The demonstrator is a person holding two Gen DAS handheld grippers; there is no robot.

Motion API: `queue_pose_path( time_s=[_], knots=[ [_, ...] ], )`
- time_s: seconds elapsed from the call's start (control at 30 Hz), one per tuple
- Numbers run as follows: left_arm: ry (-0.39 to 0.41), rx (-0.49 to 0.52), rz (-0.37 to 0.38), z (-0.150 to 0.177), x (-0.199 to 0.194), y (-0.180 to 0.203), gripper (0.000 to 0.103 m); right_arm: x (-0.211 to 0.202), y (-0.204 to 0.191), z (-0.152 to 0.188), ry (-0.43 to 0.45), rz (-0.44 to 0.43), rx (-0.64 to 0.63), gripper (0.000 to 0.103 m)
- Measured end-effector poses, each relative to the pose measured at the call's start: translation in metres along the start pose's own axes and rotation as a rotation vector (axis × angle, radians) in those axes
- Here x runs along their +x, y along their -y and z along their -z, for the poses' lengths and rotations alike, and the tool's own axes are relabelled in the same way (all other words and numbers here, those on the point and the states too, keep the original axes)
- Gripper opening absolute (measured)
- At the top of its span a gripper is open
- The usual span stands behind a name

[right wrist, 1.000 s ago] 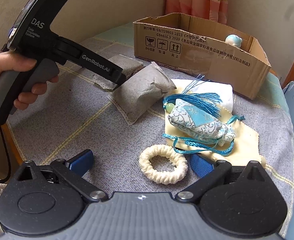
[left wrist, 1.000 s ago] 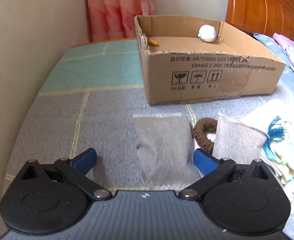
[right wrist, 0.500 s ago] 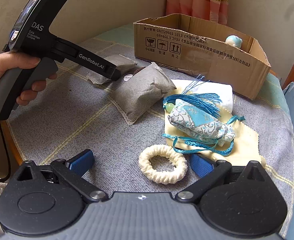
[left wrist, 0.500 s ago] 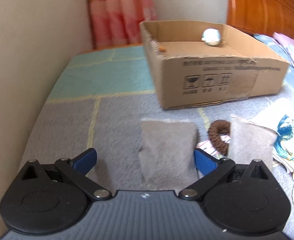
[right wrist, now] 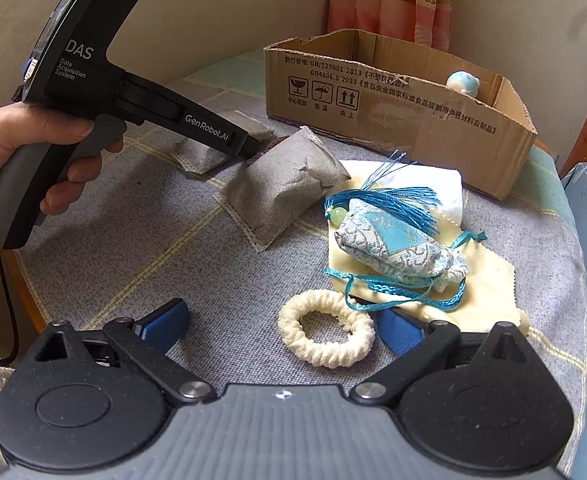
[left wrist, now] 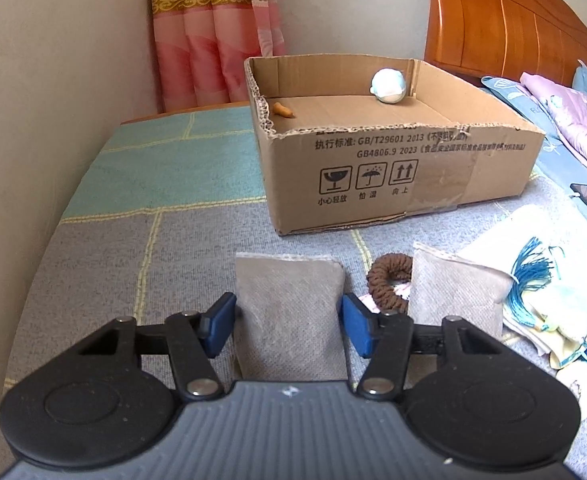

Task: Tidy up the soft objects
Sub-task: 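Close the left tool on the grey sachet while the right tool grasps the cream ring, then carry the sachet and ring into the box and open both tools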

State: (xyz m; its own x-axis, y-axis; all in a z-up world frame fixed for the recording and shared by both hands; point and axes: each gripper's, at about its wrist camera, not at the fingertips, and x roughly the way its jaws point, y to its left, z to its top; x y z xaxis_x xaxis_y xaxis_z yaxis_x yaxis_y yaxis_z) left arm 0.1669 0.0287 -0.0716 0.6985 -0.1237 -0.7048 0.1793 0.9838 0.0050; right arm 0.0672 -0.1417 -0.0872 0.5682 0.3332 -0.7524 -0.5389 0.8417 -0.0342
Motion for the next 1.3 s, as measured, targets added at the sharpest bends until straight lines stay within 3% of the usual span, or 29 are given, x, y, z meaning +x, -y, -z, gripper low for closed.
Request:
queue_pose_path(
  time_s=[0.07, 0.2, 0.47, 0.57, 0.87, 1.13, 1.3],
  knots=[
    [0.001, -0.005, -0.001, 0.000, -0.001, -0.003, 0.057, -0.002, 0.000, -0.001, 0.005, 0.003, 0.005, 0.085],
    [0.001, -0.009, 0.000, -0.001, -0.001, -0.004, 0.056, -0.004, 0.003, -0.002, 0.008, 0.020, 0.022, 0.077],
    [0.006, 0.010, 0.010, 0.000, -0.004, -0.001, 0.041, -0.007, 0.007, -0.002, 0.012, 0.053, 0.047, 0.048],
    [0.004, 0.015, 0.019, 0.000, -0.007, -0.003, 0.035, -0.009, 0.005, -0.003, 0.009, 0.050, 0.035, 0.044],
    [-0.013, 0.020, 0.044, 0.003, -0.027, -0.008, 0.032, -0.023, 0.000, -0.004, 0.028, 0.021, 0.008, 0.043],
    [0.021, 0.042, 0.065, 0.001, -0.059, -0.005, 0.032, -0.036, -0.003, -0.009, 0.051, 0.000, -0.013, 0.043],
    [0.081, 0.055, 0.105, -0.014, -0.081, 0.002, 0.032, -0.049, 0.000, -0.020, 0.101, 0.003, -0.022, 0.043]
  ],
)
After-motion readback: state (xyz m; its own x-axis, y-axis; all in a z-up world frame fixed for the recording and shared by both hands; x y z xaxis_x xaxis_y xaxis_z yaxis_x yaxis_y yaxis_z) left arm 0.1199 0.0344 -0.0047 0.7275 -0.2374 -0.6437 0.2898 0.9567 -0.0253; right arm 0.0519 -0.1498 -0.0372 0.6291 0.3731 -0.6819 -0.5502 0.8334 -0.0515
